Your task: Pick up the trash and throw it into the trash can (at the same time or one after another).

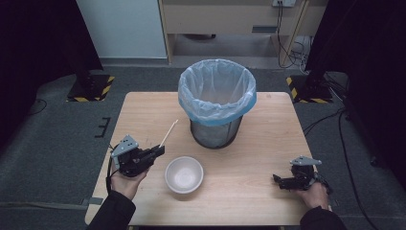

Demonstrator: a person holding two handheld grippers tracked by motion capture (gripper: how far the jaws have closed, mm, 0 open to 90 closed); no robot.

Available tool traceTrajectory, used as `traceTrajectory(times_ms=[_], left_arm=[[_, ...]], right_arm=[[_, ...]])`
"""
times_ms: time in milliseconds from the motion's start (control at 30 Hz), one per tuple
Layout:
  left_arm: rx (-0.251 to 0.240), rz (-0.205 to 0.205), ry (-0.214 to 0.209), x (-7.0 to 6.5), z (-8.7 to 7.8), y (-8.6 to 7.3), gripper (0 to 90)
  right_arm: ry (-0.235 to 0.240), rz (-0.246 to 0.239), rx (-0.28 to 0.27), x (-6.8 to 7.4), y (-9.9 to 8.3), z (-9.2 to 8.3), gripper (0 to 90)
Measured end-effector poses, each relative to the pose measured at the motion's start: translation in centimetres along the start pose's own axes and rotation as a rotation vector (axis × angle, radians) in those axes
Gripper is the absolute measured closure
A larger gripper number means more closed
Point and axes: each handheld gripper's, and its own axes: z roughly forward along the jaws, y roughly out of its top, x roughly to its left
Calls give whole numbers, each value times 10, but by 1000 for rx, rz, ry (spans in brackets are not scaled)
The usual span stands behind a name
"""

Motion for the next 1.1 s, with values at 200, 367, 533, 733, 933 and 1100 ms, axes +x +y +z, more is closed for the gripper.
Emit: traceTrajectory(times_ms=[200, 367, 533, 733, 933, 1100], left_arm=[[-42, 7, 3, -1, -9, 7, 842], [-71, 4, 11, 1, -15, 12, 842], [-85, 1, 9, 1, -18, 15, 842], [-116, 1, 0, -1, -21, 24, 842], [-149, 4, -13, -4, -23, 35, 842], [-142, 7, -7, -4, -17, 40, 842]], right_arm=[[0, -1, -1, 0, 0, 0, 3], [1, -1, -2, 0, 0, 0, 3], [1, -1, -3, 0, 0, 0, 4], [1, -2, -4, 0, 0, 0, 3], [3, 0, -7, 0, 0, 0, 3], [5, -5, -8, 0, 0, 1, 3]])
